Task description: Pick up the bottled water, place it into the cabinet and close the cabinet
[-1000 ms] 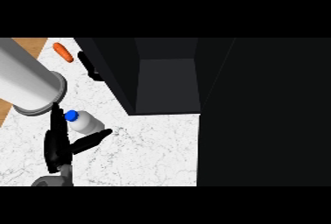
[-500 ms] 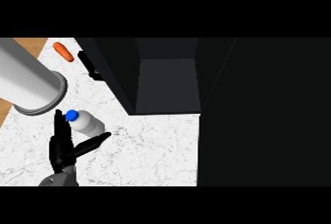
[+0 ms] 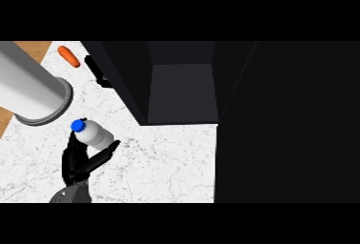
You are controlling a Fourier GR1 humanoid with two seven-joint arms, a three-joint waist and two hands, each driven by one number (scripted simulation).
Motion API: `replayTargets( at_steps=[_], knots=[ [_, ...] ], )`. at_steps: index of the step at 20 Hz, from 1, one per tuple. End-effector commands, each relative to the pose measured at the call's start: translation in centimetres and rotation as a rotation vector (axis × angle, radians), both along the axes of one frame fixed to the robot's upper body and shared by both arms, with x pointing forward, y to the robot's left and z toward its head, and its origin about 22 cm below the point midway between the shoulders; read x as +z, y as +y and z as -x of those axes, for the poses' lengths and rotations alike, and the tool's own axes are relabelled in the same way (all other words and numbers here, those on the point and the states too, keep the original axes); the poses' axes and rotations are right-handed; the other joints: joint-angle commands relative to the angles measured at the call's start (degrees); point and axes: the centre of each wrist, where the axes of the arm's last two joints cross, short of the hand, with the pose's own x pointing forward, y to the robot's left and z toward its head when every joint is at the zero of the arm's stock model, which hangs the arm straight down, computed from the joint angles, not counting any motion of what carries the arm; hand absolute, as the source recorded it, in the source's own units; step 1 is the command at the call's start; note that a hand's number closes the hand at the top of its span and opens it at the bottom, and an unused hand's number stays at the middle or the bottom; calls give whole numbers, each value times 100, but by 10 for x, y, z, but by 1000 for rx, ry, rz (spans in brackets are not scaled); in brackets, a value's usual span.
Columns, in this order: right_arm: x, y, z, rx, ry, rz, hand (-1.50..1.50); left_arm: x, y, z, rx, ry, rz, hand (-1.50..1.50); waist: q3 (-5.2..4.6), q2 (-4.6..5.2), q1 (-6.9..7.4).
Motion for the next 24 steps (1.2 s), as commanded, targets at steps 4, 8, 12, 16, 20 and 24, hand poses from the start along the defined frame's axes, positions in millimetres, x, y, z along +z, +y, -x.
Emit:
replayTargets(
  at_steps=[4,8,12,16,20,24],
  knots=[
    [38,15,11,33,-85,-27,-150,-9,-20,-15,-14,-107,176,150,0,5,-3],
    [43,14,13,25,-99,-30,-150,-5,-29,-25,-46,-151,152,150,8,-5,39],
    [48,17,8,7,-93,-31,-150,-2,-19,-32,-66,-189,105,150,5,12,89],
    [40,10,9,14,-97,-17,-150,-11,-8,-14,-158,-210,121,150,9,2,120],
    [34,3,15,14,-87,-20,-150,-11,36,5,-340,-215,205,150,6,-13,99],
    [51,9,21,21,-82,-19,-150,-3,28,0,-388,-238,180,150,11,-28,91]
  ],
)
